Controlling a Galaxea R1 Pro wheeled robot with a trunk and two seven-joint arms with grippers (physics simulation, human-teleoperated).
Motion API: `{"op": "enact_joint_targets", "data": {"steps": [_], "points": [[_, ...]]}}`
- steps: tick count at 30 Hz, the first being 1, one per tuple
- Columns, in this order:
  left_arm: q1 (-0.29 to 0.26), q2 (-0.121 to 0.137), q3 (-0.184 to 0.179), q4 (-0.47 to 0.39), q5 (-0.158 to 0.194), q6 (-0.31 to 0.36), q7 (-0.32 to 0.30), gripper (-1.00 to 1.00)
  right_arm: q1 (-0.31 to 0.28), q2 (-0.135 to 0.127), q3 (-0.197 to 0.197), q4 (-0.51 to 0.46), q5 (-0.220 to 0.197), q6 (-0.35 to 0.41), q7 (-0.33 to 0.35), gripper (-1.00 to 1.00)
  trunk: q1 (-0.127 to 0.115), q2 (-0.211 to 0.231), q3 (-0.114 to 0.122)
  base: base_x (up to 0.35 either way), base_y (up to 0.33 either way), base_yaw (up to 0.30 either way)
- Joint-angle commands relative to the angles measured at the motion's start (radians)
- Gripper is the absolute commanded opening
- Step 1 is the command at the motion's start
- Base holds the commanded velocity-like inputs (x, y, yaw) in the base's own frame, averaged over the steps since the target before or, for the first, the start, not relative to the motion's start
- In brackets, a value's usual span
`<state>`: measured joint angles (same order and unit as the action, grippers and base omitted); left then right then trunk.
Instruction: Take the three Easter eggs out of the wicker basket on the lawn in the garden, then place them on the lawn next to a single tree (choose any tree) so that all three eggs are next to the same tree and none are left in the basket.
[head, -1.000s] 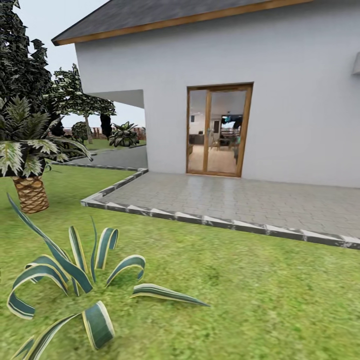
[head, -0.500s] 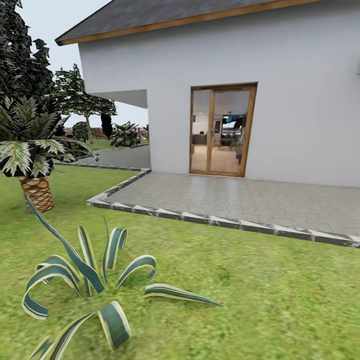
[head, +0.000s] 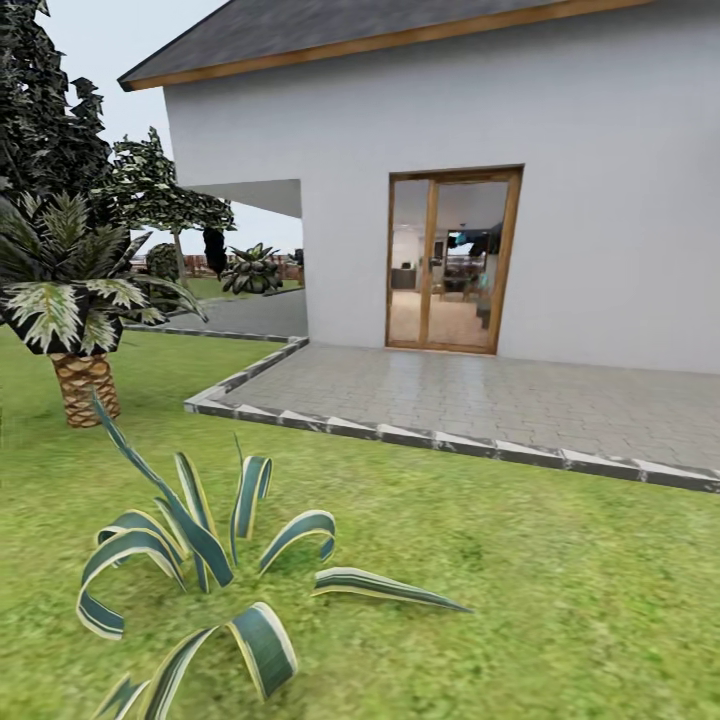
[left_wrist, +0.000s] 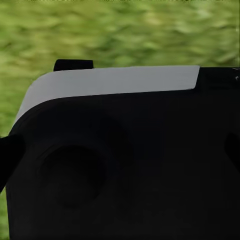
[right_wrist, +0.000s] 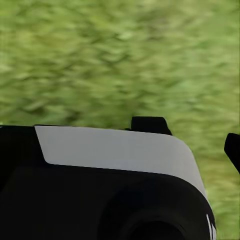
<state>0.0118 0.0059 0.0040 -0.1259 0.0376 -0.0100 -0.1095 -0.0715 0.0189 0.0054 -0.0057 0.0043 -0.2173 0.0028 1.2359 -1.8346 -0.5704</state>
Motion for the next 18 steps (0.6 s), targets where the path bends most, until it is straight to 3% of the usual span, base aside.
{"op": "enact_joint_targets", "data": {"steps": [1, 18], "points": [[0.0, 0.0, 0.0, -0.001, 0.004, -0.001, -0.004, 1.0, -0.001, 0.0, 0.0, 0.001, 0.0, -0.004, 0.0, 1.0, 0.0, 0.0, -0.001, 0.0, 0.187, 0.0], [0.0, 0.0, 0.001, -0.001, 0.004, -0.001, -0.003, 1.0, -0.001, 0.0, 0.0, 0.001, 0.0, -0.004, 0.0, 1.0, 0.0, 0.0, -0.001, 0.0, 0.031, 0.0]]}}
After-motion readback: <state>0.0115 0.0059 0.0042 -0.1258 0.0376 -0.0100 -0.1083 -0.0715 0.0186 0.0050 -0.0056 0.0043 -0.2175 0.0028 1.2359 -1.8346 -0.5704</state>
